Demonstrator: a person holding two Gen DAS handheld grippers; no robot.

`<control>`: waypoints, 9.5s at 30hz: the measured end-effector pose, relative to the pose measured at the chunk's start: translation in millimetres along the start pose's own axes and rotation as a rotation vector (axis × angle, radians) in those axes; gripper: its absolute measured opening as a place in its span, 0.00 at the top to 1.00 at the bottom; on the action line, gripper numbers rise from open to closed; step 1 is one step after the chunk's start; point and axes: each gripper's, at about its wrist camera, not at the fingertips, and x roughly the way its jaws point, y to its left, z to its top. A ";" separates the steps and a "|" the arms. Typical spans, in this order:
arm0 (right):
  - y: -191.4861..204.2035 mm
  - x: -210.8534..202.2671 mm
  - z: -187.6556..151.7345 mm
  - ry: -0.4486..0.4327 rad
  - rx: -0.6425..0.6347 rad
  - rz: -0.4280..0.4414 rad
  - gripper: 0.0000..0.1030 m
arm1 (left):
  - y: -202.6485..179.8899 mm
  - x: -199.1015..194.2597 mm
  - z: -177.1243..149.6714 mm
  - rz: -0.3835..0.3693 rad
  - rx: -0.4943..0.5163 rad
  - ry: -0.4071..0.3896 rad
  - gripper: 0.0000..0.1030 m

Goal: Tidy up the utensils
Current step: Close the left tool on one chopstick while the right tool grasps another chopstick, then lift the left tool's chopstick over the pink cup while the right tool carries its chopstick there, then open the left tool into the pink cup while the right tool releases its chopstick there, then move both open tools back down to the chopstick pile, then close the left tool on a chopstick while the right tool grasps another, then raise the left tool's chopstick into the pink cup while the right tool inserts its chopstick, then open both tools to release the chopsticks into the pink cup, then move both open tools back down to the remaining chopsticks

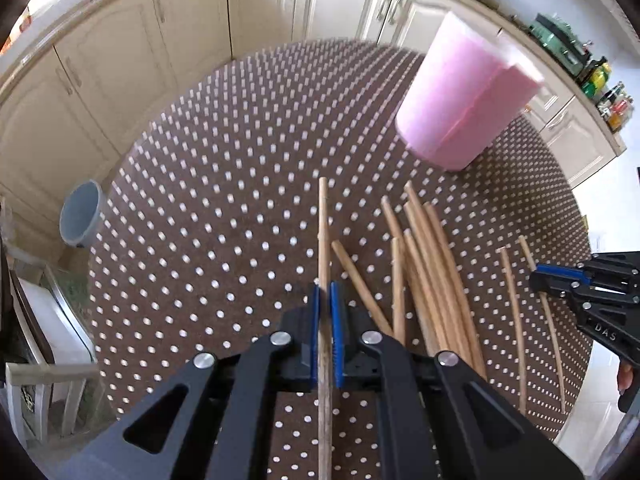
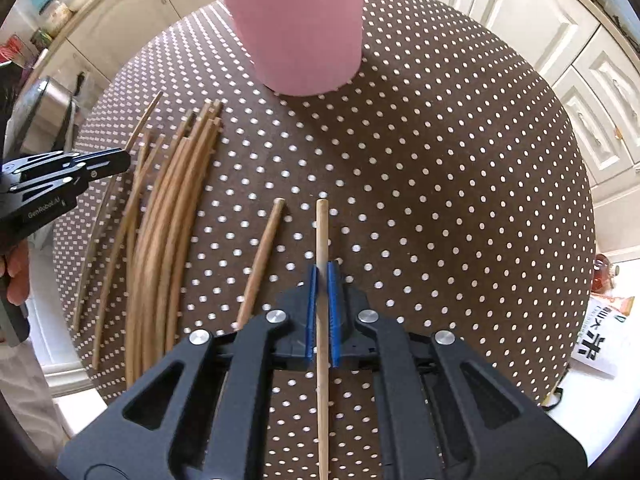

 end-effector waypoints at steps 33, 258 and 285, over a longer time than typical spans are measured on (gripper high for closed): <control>9.6 -228.9 31.9 -1.024 0.072 0.006 0.94 | -115.1 -222.1 82.4 -0.196 0.126 -0.638 0.94; -1.6 -146.8 2.2 -0.945 0.127 0.119 0.79 | -104.8 -148.2 20.9 -0.137 0.098 -0.769 0.50; 38.0 -78.2 -63.2 -0.703 0.053 0.094 0.49 | -26.7 -62.2 -56.9 -0.114 -0.052 -0.259 0.47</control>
